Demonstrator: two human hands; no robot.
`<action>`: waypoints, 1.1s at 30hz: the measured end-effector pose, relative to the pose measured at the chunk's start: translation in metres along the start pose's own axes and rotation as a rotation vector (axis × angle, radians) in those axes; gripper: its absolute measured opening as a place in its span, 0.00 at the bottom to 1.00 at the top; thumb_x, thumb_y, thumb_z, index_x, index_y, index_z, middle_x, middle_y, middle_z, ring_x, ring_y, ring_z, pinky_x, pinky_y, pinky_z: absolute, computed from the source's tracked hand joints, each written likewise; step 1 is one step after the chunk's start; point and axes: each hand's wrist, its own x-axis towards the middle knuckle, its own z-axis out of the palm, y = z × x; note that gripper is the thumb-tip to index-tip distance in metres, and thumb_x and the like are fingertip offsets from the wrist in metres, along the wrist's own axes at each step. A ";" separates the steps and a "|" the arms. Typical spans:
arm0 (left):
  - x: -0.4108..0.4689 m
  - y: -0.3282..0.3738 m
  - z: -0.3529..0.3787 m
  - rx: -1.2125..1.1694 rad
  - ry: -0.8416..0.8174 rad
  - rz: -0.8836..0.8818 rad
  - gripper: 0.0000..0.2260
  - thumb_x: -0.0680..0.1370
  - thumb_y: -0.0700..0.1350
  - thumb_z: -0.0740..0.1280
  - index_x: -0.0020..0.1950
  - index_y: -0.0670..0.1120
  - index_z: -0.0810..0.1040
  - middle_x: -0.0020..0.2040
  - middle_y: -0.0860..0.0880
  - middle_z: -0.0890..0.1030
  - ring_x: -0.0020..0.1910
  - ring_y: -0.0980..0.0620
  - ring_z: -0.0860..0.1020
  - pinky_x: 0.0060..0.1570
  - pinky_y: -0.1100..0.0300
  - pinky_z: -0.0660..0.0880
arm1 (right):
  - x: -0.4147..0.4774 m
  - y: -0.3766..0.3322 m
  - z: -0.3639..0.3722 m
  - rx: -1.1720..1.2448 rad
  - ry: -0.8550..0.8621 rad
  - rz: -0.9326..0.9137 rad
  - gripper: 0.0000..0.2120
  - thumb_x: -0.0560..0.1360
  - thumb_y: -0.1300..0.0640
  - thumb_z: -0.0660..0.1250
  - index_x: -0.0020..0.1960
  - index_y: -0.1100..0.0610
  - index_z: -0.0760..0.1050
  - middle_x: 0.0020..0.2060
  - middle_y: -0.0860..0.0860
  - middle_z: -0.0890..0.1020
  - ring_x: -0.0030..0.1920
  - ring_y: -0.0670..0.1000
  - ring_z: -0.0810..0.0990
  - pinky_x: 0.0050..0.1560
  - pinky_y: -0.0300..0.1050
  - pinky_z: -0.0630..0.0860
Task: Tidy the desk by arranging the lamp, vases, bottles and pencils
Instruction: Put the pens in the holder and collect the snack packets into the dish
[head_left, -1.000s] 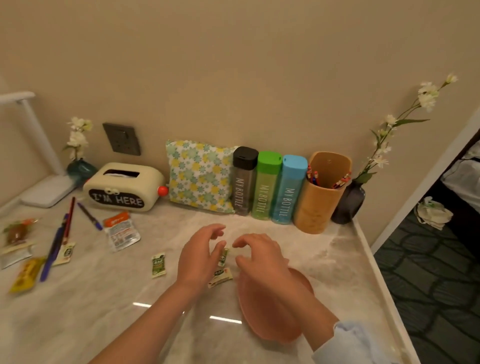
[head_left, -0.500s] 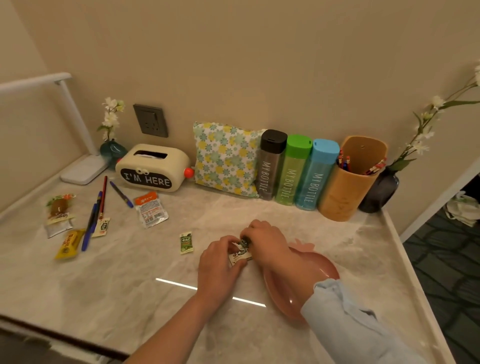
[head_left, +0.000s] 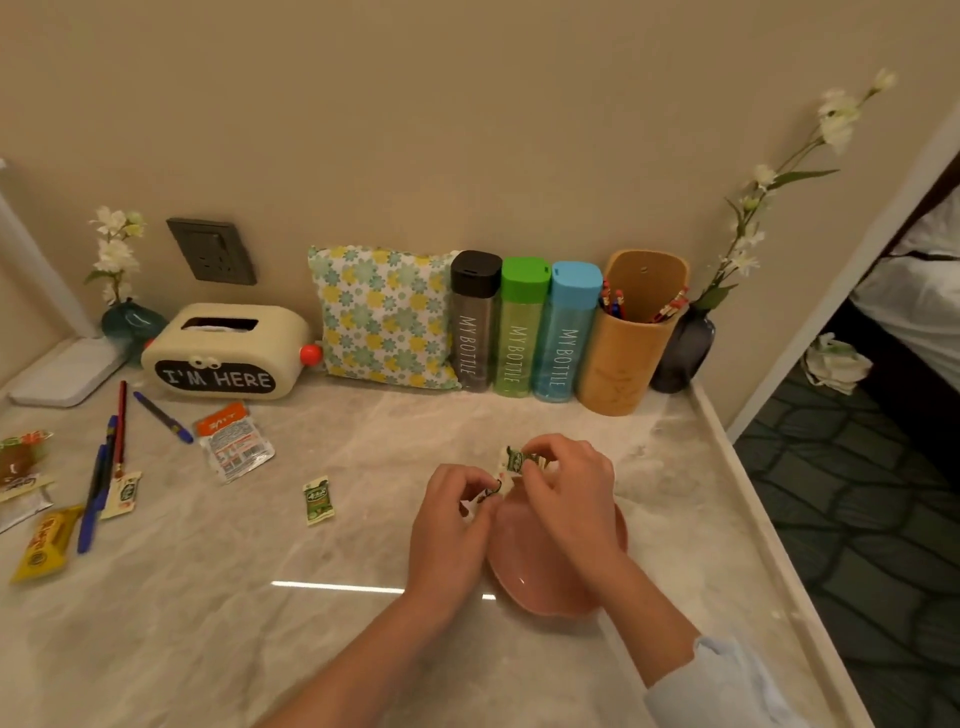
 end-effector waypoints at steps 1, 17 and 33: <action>-0.002 0.002 0.006 0.014 -0.035 0.022 0.12 0.73 0.41 0.70 0.45 0.59 0.75 0.47 0.61 0.76 0.48 0.61 0.76 0.45 0.73 0.69 | -0.006 0.006 -0.003 -0.013 0.004 0.014 0.06 0.71 0.54 0.66 0.45 0.43 0.77 0.42 0.38 0.80 0.48 0.42 0.74 0.59 0.41 0.62; -0.002 -0.009 0.005 0.218 0.020 -0.012 0.22 0.67 0.28 0.62 0.51 0.53 0.78 0.53 0.58 0.75 0.54 0.56 0.75 0.55 0.52 0.73 | -0.021 0.015 0.010 -0.078 -0.127 0.025 0.11 0.71 0.58 0.65 0.50 0.46 0.80 0.51 0.42 0.76 0.57 0.47 0.72 0.61 0.47 0.68; 0.011 -0.060 -0.134 0.304 0.326 -0.131 0.17 0.74 0.38 0.67 0.56 0.58 0.75 0.54 0.61 0.74 0.52 0.61 0.75 0.53 0.60 0.75 | 0.005 -0.111 0.115 -0.176 -0.489 -0.234 0.18 0.73 0.42 0.62 0.61 0.42 0.74 0.54 0.43 0.80 0.58 0.46 0.76 0.67 0.50 0.55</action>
